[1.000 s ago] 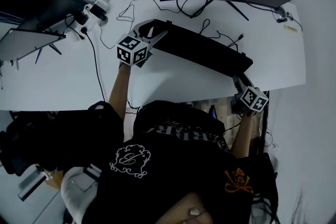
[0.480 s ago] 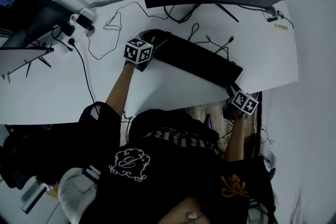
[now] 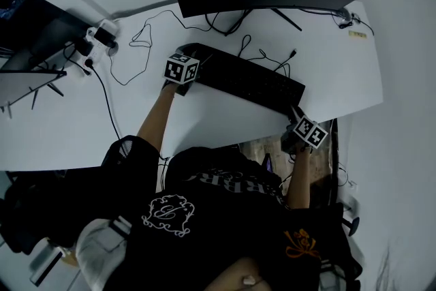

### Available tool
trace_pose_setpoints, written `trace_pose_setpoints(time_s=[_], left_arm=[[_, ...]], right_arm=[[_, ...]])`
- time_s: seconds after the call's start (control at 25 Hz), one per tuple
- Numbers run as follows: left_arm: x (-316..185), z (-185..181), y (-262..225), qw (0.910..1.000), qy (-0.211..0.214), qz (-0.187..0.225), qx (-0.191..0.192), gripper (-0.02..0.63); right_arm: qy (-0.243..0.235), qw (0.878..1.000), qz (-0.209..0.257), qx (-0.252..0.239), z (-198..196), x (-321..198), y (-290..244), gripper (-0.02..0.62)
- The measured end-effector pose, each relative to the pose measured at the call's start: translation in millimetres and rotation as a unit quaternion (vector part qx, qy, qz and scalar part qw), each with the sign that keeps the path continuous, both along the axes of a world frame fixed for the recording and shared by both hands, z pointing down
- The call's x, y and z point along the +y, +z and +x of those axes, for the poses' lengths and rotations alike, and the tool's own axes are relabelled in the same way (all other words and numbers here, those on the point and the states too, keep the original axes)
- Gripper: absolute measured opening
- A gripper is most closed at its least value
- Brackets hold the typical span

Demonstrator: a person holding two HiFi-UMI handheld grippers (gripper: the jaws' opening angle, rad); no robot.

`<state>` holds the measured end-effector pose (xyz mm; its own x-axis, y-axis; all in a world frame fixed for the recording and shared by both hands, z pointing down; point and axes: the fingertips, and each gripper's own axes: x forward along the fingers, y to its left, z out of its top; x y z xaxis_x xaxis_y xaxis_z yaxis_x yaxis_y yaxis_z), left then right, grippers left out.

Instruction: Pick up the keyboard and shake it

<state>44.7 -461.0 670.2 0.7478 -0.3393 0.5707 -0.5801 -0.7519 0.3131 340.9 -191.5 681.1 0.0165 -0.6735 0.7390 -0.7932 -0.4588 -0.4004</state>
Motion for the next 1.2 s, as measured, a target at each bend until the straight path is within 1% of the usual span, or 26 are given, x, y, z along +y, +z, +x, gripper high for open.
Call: trace_pose_setpoints(time_s=[0.12, 0.2, 0.32, 0.44, 0.6, 0.72, 0.88, 1.0, 1.08, 1.2], left_arm=[[2.0, -2.4, -6.1, 0.9998, -0.007, 0.014, -0.010, 0.250], [4.8, -3.6, -15.3, 0.9996, -0.009, 0.024, -0.014, 0.250], [16.4, -3.0, -36.4, 0.9993, -0.012, 0.036, 0.000, 0.249], [38.9, 3.7, -59.3, 0.9988, -0.008, 0.043, 0.021, 0.244], [77.0, 21.0, -86.1, 0.9976, 0.001, 0.055, 0.042, 0.235], [110.7, 35.4, -105.2, 0.9961, 0.000, 0.063, 0.062, 0.222], [157.3, 48.8, -130.3, 0.9929, -0.017, 0.067, 0.097, 0.194], [192.8, 55.0, -145.9, 0.9896, -0.034, 0.067, 0.123, 0.173], [215.7, 57.6, -153.5, 0.9880, -0.044, 0.070, 0.130, 0.164], [250.3, 60.7, -161.2, 0.9871, -0.056, 0.076, 0.129, 0.156]], right_arm=[[0.005, 1.000, 0.005, 0.006, 0.0, 1.0, -2.4, 0.221], [0.011, 1.000, 0.018, 0.009, 2.1, 0.0, -8.8, 0.219], [0.010, 0.999, 0.047, 0.009, 3.5, -1.8, -26.5, 0.215], [-0.019, 0.997, 0.076, 0.016, -0.4, -3.2, -49.8, 0.210], [-0.053, 0.992, 0.113, 0.020, -6.5, -4.7, -79.8, 0.171], [-0.084, 0.987, 0.139, 0.008, -14.8, 0.9, -96.2, 0.141], [-0.128, 0.977, 0.170, -0.011, -31.4, 14.3, -118.4, 0.123], [-0.155, 0.969, 0.193, -0.006, -41.8, 24.1, -137.8, 0.109], [-0.174, 0.963, 0.206, -0.003, -48.8, 32.3, -149.1, 0.105], [-0.209, 0.953, 0.220, -0.007, -60.8, 50.4, -158.2, 0.104]])
